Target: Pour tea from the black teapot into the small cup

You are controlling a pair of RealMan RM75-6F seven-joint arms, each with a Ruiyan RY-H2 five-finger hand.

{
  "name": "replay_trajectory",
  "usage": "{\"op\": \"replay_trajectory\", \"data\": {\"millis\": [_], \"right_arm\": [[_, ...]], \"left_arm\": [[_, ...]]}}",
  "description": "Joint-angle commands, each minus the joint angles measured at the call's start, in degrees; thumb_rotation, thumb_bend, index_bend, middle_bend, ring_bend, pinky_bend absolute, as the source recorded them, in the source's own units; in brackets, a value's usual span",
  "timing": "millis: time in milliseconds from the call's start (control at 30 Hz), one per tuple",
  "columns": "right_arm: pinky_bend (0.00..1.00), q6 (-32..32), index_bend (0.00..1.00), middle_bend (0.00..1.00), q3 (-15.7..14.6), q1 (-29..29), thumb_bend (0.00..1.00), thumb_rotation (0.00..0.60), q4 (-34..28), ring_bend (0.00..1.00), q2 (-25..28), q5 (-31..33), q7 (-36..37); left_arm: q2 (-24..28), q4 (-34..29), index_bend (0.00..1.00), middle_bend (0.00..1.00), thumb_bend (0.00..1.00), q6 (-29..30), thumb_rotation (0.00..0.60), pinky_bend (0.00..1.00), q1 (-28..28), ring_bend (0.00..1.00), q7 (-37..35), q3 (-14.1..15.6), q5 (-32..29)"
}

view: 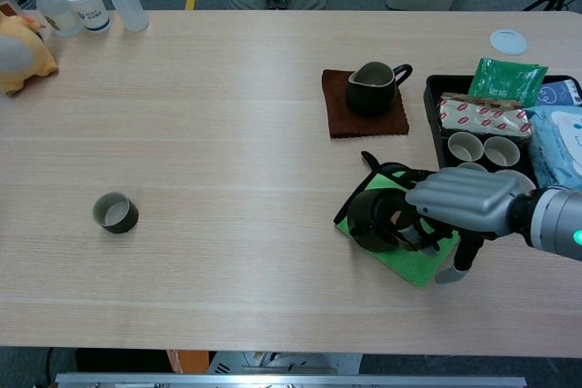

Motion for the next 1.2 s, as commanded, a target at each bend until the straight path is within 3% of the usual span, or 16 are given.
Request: {"op": "replay_trajectory", "data": {"millis": [33, 367, 667, 1200], "right_arm": [[0.0, 0.1, 0.71, 0.69, 0.1, 0.0, 0.0, 0.6, -0.1, 0.66, 0.0, 0.2, 0.0], [0.0, 0.8, 0.87, 0.84, 1.9, 0.0, 0.0, 0.6, 0.3, 0.8, -0.4, 0.8, 3.1], [0.0, 1.8, 0.89, 0.87, 4.5, -0.2, 0.0, 0.6, 1.9, 0.83, -1.2, 2.5, 7.6], [0.0, 8.0, 0.91, 0.89, 10.4, -2.1, 0.0, 0.6, 3.6, 0.85, -0.5, -1.7, 15.2]], "left_arm": [[0.0, 0.0, 0.23, 0.27, 0.28, -0.1, 0.6, 0.21, 0.0, 0.28, 0.0, 0.0, 0.0], [0.2, 0.0, 0.23, 0.27, 0.28, 0.0, 0.6, 0.21, 0.1, 0.28, -0.2, 0.1, -0.1], [0.4, -0.1, 0.23, 0.27, 0.28, 0.0, 0.6, 0.21, 0.0, 0.28, -0.4, 0.1, -0.1], [0.7, -0.6, 0.23, 0.28, 0.28, 0.0, 0.6, 0.21, -0.2, 0.29, -0.4, 0.1, 0.4]]}}
